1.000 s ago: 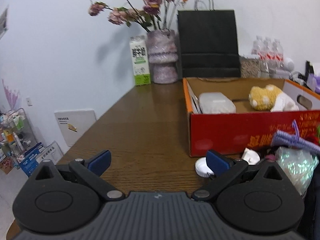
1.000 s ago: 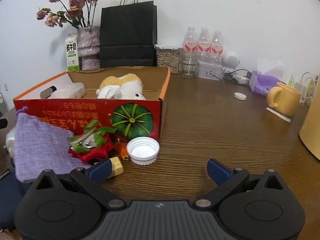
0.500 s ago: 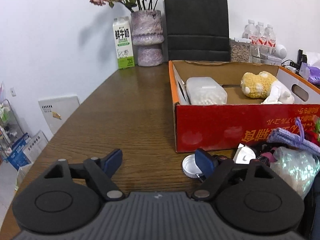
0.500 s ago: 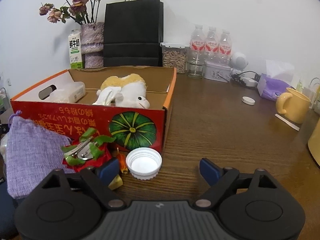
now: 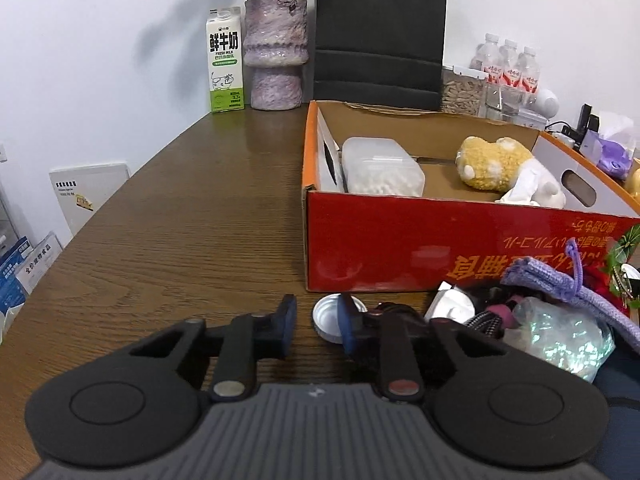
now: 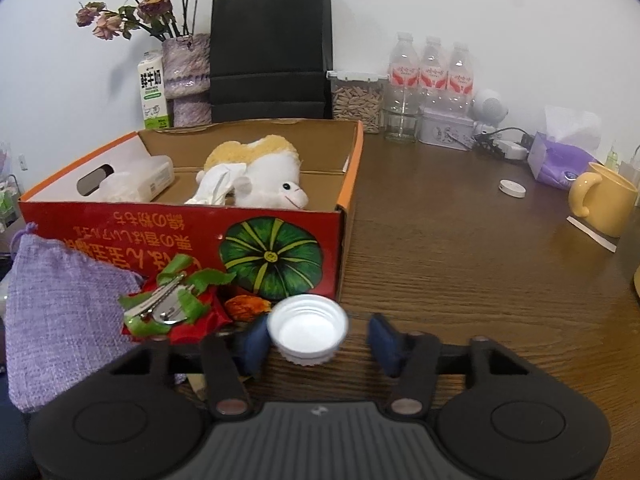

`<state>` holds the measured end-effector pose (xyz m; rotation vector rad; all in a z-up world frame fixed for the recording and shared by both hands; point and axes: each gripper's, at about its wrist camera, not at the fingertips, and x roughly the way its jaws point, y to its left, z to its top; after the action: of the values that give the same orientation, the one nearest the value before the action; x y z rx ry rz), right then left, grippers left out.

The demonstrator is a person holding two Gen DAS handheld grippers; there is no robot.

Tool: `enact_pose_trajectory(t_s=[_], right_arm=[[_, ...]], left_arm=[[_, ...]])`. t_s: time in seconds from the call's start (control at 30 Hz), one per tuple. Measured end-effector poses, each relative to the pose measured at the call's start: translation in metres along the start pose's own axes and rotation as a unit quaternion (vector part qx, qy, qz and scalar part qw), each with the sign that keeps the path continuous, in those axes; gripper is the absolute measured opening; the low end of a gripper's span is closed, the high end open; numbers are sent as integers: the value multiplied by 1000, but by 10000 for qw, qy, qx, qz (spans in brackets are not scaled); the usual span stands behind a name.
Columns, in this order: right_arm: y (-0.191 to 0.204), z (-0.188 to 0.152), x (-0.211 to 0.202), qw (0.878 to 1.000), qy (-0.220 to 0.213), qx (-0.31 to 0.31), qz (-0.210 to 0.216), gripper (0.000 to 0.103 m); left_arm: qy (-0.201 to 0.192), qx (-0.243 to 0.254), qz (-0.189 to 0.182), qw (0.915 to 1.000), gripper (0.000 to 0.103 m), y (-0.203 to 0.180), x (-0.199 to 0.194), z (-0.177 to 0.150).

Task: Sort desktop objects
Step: 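Grasp a white bottle cap with the right tool while the left tool grasps another white cap, then carry both white caps into the cardboard box and open both tools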

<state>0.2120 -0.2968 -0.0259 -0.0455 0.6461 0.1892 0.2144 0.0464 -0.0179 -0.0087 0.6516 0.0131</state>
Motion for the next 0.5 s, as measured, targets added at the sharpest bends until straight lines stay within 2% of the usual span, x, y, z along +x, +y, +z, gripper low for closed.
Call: enact_pose_trajectory(t_s=[0.1, 0.23, 0.5], right_arm=[[1, -1, -2, 10000, -9, -33, 40, 39], [2, -3, -7, 10000, -60, -10, 30, 39], [0, -3, -23, 9997, -223, 58, 4, 39]], left_arm=[[2, -26, -31, 10000, 12, -1, -1, 0], [-16, -75, 24, 10000, 7, -1, -2, -1], [-200, -135, -41, 9997, 5, 2, -16, -1]])
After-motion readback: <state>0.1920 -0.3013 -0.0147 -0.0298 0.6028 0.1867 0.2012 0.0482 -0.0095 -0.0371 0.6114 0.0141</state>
